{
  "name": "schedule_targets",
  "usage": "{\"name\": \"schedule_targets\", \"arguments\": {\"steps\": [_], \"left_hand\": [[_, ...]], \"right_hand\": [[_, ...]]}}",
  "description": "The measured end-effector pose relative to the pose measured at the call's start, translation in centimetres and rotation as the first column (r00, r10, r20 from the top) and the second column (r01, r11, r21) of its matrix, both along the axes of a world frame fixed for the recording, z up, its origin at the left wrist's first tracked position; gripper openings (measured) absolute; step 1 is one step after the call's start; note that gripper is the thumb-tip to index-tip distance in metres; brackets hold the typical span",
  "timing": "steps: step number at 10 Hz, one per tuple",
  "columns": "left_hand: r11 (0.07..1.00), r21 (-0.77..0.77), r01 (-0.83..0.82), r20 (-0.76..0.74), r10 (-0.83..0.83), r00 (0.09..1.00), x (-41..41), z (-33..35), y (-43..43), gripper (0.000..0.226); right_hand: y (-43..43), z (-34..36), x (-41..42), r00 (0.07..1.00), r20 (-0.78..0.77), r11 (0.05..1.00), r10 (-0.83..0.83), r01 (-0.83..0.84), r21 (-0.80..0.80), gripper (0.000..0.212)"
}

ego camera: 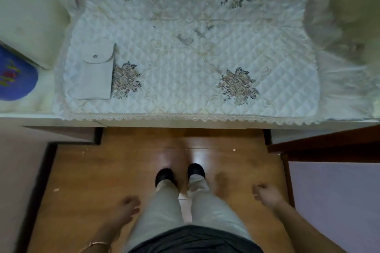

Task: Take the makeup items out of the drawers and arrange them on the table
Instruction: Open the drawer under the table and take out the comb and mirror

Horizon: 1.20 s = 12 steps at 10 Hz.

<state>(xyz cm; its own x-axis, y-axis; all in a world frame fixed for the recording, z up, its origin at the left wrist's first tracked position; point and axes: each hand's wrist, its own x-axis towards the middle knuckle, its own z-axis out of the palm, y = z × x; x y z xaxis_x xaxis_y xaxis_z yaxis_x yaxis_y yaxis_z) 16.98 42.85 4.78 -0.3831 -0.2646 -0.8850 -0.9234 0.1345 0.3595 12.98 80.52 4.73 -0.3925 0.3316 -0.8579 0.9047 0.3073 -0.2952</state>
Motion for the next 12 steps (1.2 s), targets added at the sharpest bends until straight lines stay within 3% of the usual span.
{"name": "schedule_targets", "arguments": {"steps": [1, 2, 4, 5, 6, 7, 8, 9, 11, 12], "left_hand": [[1.000, 0.012, -0.004, 0.009, 0.004, 1.000, 0.0, -0.1, 0.9, 0.011], [1.000, 0.005, 0.018, 0.025, -0.018, 1.000, -1.1, -0.7, 1.0, 0.010], [0.998, 0.033, -0.051, -0.063, 0.053, 0.997, -6.7, -2.7, 2.2, 0.017], [0.990, 0.089, -0.106, -0.101, 0.115, 0.988, -10.7, -4.9, 3.0, 0.017], [0.969, 0.156, -0.192, -0.142, 0.214, 0.966, -14.5, -7.8, 3.3, 0.023], [0.884, 0.275, -0.378, -0.143, 0.427, 0.893, -17.9, -9.6, 2.9, 0.029], [0.764, 0.381, -0.520, -0.093, 0.592, 0.801, -20.0, -9.8, 2.3, 0.024], [0.698, 0.443, -0.562, -0.047, 0.645, 0.763, -20.0, -9.0, 1.7, 0.031], [0.724, 0.458, -0.517, -0.039, 0.597, 0.801, -15.9, -6.7, 1.9, 0.029], [0.852, 0.363, -0.377, -0.128, 0.447, 0.885, -12.2, -4.1, 2.0, 0.016]], "right_hand": [[-0.1, 0.2, -2.5, 0.999, -0.043, 0.998, -0.022, 0.019, -0.055, 0.019], [-1.5, 0.0, -4.2, 0.997, -0.065, 0.993, -0.045, 0.037, -0.108, 0.029], [-5.0, -1.3, -7.9, 0.996, -0.032, 0.977, 0.086, -0.091, -0.191, 0.017], [-6.8, -2.9, -10.8, 0.992, -0.086, 0.974, 0.097, -0.112, -0.195, 0.031], [-9.1, -4.7, -13.6, 0.995, -0.103, 0.965, 0.004, -0.031, -0.259, 0.013], [-10.1, -7.1, -15.2, 0.951, -0.047, 0.877, -0.306, 0.262, -0.404, 0.010], [-10.2, -8.4, -15.8, 0.786, 0.077, 0.627, -0.613, 0.545, -0.556, 0.014], [-10.4, -8.3, -15.4, 0.723, 0.124, 0.537, -0.679, 0.605, -0.587, 0.017], [-10.8, -6.9, -12.0, 0.743, 0.134, 0.570, -0.656, 0.604, -0.557, 0.015], [-11.4, -4.8, -8.4, 0.836, 0.076, 0.710, -0.543, 0.505, -0.491, 0.015]]}}
